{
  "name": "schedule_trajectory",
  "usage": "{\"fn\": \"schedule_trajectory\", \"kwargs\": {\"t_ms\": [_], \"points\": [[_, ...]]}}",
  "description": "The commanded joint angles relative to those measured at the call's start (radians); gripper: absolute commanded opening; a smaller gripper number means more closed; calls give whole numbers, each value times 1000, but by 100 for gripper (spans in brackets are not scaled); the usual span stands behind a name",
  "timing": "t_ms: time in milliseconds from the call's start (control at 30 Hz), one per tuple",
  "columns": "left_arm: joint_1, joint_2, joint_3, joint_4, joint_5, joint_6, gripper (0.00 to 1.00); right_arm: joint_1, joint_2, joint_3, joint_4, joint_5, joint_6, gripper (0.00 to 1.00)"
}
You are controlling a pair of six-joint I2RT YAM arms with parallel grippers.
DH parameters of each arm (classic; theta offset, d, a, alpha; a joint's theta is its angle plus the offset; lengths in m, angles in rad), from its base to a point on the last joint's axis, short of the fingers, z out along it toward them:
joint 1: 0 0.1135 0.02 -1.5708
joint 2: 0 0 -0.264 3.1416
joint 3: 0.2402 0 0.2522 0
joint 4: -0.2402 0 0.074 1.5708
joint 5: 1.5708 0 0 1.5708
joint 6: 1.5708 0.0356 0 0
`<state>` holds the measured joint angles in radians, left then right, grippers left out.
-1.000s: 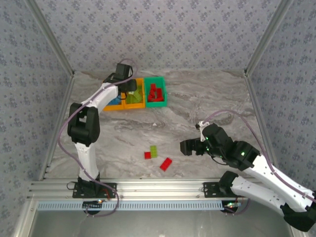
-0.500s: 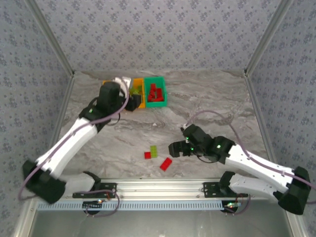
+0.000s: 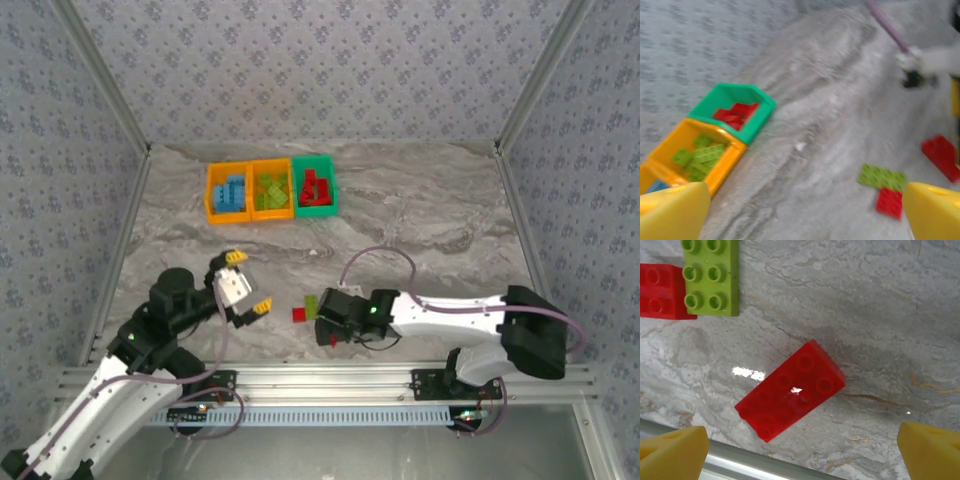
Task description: Sort the legos into containers by color
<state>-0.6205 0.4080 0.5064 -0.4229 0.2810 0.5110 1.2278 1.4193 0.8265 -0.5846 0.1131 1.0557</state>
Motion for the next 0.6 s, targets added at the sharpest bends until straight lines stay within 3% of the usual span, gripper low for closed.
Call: {"fn": "schedule_trajectory", "kwargs": {"t_ms": [0,100,267,567], "points": [[-1,10,-56,-41,211,255,99,21,66,76,-59,34,86,100],[-1,72,-41,-98,228,311,99,10,112,89,-58,34,110,100],[8,129,-32,-133,313,351,99,-31,149,83,-81,46,182,78],[42,213,-25,-115,429,336,99,-74,172,44,22,11,189,56]]}}
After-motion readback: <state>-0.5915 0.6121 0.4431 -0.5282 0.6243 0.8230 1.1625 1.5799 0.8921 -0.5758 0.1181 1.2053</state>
